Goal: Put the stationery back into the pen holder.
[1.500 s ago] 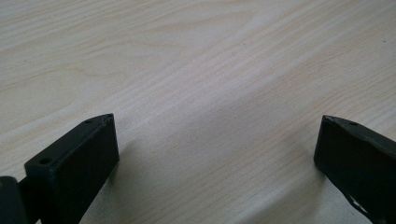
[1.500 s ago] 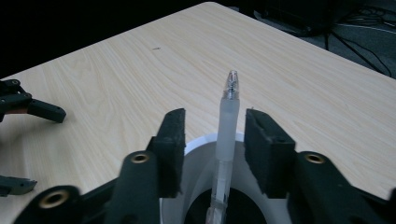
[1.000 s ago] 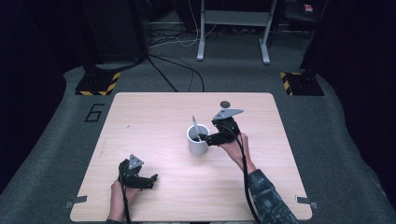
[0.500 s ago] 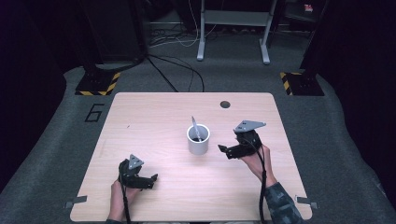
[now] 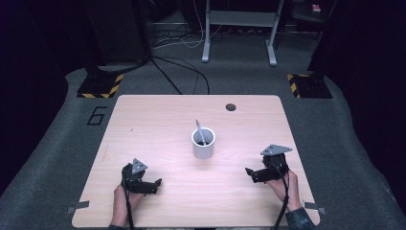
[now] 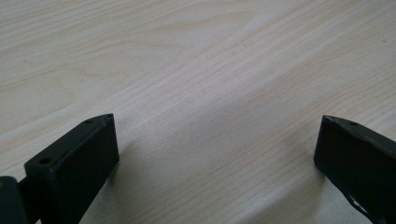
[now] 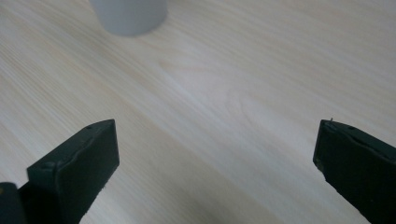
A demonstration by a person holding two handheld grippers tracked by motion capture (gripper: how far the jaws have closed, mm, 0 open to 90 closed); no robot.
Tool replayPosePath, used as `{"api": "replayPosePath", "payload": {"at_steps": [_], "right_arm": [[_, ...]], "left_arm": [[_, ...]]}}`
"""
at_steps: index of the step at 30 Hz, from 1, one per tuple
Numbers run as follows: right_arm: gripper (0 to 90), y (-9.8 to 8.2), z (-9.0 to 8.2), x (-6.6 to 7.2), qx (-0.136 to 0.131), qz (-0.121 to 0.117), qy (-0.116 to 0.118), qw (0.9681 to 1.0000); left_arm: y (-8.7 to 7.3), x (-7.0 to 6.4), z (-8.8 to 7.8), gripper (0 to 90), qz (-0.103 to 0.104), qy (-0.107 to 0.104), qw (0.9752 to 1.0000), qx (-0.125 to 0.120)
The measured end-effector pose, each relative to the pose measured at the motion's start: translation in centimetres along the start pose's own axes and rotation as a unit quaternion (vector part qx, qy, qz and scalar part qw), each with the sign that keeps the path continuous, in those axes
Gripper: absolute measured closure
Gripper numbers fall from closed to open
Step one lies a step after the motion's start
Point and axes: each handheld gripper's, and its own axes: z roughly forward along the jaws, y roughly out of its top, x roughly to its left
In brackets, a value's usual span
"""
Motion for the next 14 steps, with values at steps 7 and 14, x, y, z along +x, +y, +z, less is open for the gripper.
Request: {"api": "replayPosePath", "payload": {"at_steps": [7,14], "right_arm": [[0.0,-4.4,0.7,-1.0,0.027,0.034,-0.019,0.9989],[0.0,-7.3,0.7,-1.9,0.023,0.058,-0.033,0.9975]], "left_arm": [[0.0,0.0,0.0,0.0,0.0,0.001,1.0,0.0],[0.0,0.0,0.0,0.0,0.0,0.001,1.0,0.0]]}}
